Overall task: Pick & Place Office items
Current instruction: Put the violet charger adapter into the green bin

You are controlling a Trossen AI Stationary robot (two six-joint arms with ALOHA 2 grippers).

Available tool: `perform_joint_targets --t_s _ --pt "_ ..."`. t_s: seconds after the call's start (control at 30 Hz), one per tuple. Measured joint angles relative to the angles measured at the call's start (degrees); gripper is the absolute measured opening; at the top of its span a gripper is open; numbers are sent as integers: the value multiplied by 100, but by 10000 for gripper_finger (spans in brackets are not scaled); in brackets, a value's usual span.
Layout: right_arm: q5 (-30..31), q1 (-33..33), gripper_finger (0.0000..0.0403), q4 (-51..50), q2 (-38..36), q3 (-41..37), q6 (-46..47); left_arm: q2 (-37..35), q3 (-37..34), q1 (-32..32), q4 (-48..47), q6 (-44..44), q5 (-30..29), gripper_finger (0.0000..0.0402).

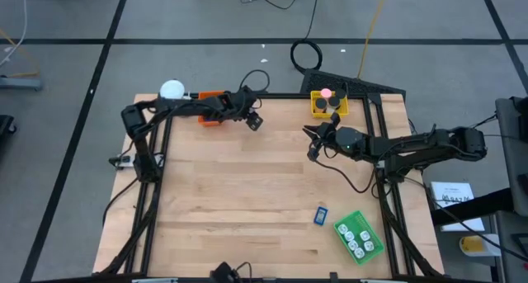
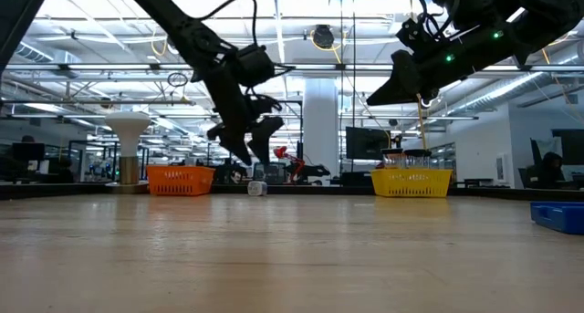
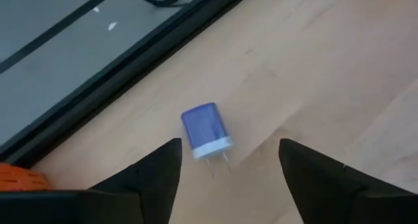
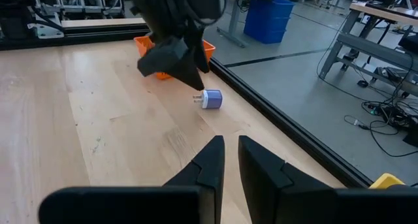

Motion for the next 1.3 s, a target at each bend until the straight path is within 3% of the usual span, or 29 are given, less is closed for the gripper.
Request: perform_joint_targets --t_s 0.57,0.9,1.1,1.3 --pt "-1 1 39 4 0 0 0 572 0 303 268 -120 193 232" --pt "-1 1 38 4 0 0 0 739 -2 308 458 -271 293 190" --pt "-1 1 38 -19 0 0 0 830 -2 308 603 -347 107 187" --pt "-1 1 38 -20 0 0 0 832 -4 308 605 -234 107 145"
